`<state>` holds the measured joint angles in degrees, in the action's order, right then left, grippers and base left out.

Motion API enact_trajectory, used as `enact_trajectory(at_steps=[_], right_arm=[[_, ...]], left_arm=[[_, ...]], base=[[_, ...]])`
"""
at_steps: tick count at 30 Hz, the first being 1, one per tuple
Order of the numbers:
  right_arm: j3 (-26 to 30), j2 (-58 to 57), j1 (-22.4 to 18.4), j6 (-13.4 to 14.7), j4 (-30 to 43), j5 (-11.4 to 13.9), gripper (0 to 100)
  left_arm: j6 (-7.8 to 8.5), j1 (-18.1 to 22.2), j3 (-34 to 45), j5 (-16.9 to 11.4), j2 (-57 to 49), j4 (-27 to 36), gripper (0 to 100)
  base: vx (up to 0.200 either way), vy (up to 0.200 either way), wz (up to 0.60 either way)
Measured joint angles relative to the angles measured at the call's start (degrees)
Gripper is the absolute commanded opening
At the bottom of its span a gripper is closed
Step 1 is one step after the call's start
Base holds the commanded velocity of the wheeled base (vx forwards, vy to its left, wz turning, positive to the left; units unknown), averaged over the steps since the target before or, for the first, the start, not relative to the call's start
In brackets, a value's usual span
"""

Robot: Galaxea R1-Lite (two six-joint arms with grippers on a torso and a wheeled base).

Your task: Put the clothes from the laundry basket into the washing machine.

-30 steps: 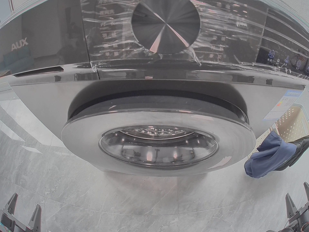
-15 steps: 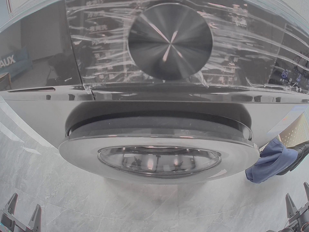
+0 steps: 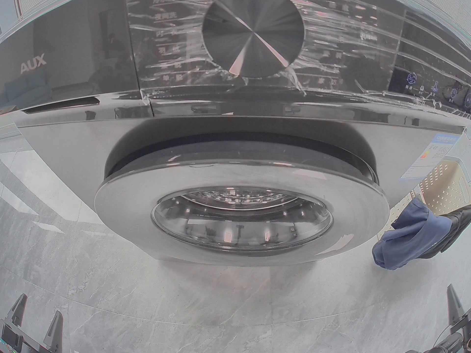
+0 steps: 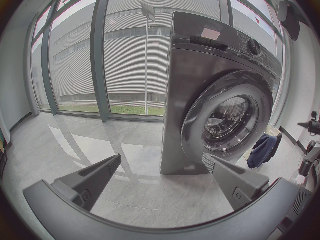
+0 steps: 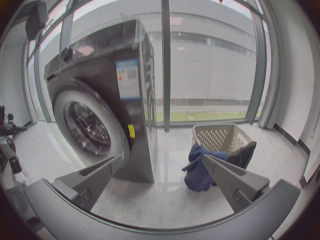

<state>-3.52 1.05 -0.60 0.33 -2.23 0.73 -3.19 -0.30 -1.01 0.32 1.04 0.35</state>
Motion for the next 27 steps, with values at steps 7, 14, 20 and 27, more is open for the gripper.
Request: enact_trajectory(at_steps=[7, 14, 20, 27], right_arm=[[-6.9, 7.2, 0.0, 0.7, -1.6, 3.5, 100], [-9.4, 24.4, 1.0, 0.0, -8.7, 7.9, 100], [-11.3, 39.7, 6.6, -1.2, -15.8, 9.3, 100], [-14.7, 55.0, 17.3, -1.8, -22.4, 10.3, 100]], left_arm=[[0.05, 0.0, 0.0, 0.0, 0.0, 0.0, 100], [0.05, 0.0, 0.0, 0.0, 0.0, 0.0, 100], [0.11, 0.0, 0.0, 0.0, 0.0, 0.0, 100], [0.22, 0.0, 0.0, 0.0, 0.0, 0.0, 100]], base=[[0.0, 0.0, 0.0], [0.0, 0.0, 0.0], [0.0, 0.0, 0.0], [0.0, 0.0, 0.0]])
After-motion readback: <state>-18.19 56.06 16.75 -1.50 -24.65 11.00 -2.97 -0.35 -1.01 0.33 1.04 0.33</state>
